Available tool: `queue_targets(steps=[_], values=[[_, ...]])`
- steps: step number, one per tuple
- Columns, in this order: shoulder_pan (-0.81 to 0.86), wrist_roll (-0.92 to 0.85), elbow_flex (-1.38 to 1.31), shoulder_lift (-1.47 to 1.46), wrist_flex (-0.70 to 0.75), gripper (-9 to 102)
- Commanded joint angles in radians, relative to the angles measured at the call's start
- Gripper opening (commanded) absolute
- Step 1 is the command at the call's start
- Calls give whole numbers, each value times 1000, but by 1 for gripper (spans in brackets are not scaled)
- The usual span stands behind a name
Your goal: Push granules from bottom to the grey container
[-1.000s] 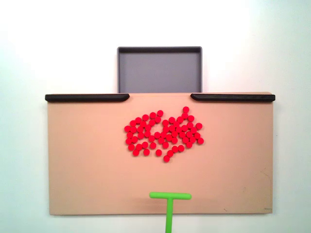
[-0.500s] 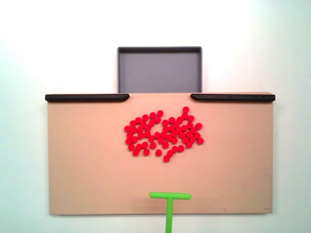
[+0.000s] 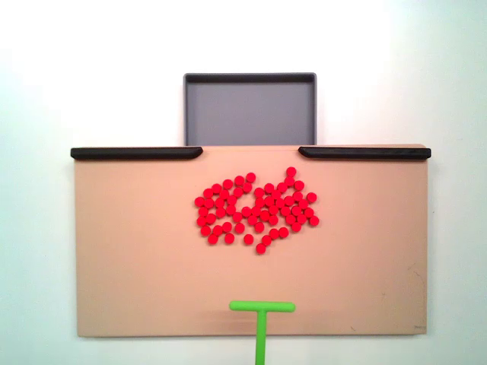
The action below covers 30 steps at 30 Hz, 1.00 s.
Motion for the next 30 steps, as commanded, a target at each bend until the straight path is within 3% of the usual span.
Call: queue_targets(steps=[1, 30], values=[[-8, -5, -8, 29, -6, 0], [-11, -40, -8, 23, -6, 0]])
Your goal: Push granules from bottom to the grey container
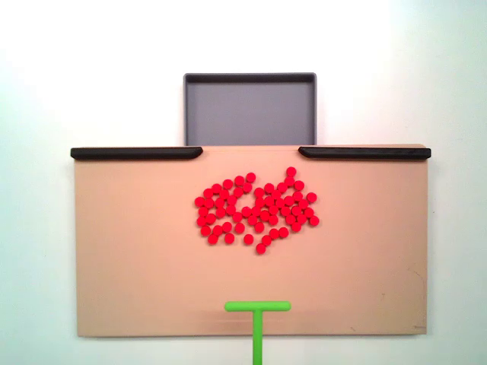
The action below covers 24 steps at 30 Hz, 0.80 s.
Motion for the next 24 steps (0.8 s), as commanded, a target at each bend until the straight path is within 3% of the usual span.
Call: queue_targets(steps=[1, 18, 24], values=[[-5, -8, -8, 20, -6, 0], [8, -21, -8, -12, -9, 0], [15, -35, 64, -12, -110, 0]])
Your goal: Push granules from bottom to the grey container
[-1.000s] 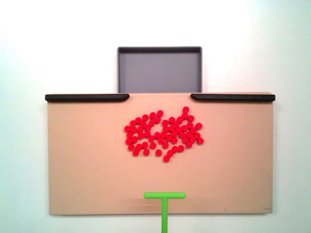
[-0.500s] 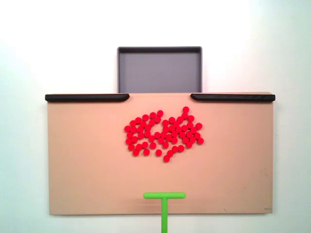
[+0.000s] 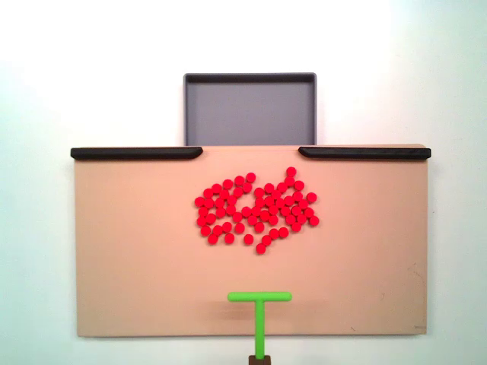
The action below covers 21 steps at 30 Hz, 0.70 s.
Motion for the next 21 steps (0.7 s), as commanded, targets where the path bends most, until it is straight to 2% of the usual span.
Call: queue_targets(steps=[1, 10, 21], values=[[9, -35, 23, 9, -35, 0], [14, -60, 126, 37, -95, 0], [17, -44, 166, -17, -244, 0]])
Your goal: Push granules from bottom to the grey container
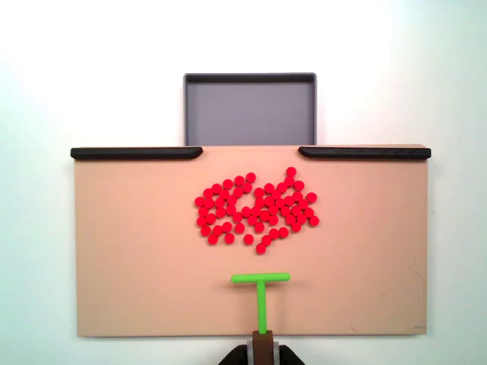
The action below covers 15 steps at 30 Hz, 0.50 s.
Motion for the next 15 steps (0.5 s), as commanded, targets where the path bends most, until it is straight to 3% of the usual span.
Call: queue_targets(steps=[1, 15], values=[[5, 6, -3, -15, -28, 0], [3, 28, 35, -57, -64, 0]])
